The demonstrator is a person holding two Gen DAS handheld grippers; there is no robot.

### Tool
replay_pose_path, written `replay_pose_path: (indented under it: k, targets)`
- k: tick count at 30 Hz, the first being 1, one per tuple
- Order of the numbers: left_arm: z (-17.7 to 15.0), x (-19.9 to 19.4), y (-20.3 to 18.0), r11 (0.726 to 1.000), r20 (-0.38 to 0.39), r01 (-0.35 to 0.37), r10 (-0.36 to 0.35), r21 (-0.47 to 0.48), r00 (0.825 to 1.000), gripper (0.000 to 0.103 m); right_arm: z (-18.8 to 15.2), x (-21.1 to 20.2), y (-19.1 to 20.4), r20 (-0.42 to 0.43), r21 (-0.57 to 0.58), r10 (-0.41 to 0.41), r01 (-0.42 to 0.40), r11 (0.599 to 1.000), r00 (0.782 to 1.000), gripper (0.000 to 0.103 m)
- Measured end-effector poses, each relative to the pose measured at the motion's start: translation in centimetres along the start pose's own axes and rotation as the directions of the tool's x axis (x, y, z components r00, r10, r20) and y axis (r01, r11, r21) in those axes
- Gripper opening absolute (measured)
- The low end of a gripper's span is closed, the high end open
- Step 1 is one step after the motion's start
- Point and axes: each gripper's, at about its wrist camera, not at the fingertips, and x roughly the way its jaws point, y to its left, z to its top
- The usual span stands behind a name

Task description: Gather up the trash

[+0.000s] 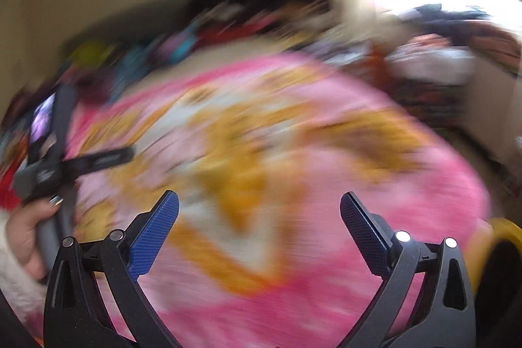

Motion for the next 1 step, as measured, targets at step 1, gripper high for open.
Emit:
replay_pose_path:
  k: [1]
  targets:
    - [0.17,1.6,2.13,0.998,-0.02,-0.051,0.05,-0.03,0.999,0.092,0.53,3.11,2.49,-0.079,-0.045,0.062,-0.066,0.997,0.995,0.096]
